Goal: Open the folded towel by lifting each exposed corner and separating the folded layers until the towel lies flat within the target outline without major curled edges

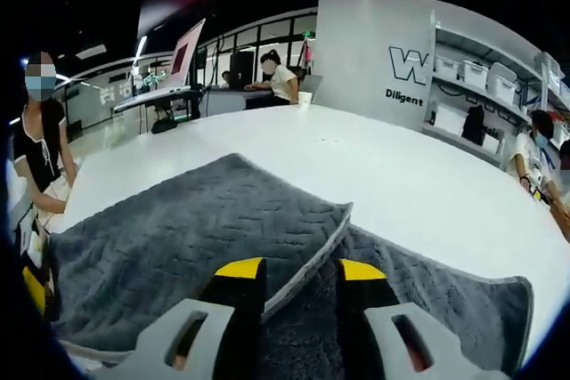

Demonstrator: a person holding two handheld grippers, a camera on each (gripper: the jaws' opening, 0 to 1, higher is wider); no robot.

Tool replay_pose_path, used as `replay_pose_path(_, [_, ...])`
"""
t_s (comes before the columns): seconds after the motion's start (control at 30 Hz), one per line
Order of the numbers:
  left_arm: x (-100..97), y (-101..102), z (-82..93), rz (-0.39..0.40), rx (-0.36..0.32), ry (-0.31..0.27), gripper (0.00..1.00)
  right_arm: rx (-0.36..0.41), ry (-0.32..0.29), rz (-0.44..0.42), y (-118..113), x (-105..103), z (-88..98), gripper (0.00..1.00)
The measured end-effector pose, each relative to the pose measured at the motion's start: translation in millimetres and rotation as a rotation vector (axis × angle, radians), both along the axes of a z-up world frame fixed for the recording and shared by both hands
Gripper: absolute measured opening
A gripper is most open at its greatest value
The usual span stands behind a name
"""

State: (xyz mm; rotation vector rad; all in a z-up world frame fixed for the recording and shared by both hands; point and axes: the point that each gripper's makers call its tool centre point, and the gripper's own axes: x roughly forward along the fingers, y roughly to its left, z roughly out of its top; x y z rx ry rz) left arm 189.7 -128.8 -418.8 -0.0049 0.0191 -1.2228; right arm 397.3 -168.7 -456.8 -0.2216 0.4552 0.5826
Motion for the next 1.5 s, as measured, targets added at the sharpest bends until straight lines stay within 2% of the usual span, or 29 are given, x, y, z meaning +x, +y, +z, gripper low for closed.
replay_pose_path(0.17, [-1.7, 0, -0.6, -0.006, 0.003, 0.001, 0.00, 0.010, 0.016, 0.010, 5, 2, -4.0, 0.29])
replay_pose_path(0.27, [-1.6, 0, 0.1, -0.005, -0.002, 0.004, 0.00, 0.005, 0.002, 0.007, 5, 4, -2.0, 0.28])
replay_pose_path(0.73, [-3.7, -1, 1.7, -0.012, -0.009, 0.005, 0.00, 0.041, 0.016, -0.026, 5, 16, -3.7, 0.24])
replay_pose_path(1.13, [-5.5, -4, -0.6, -0.020, -0.005, 0.008, 0.00, 0.029, 0.018, -0.044, 1, 21, -10.6, 0.21])
replay_pose_path(1.5, [-6.2, -5, -0.7, -0.020, -0.004, 0.000, 0.00, 0.077, -0.001, -0.074, 0, 27, -7.4, 0.16])
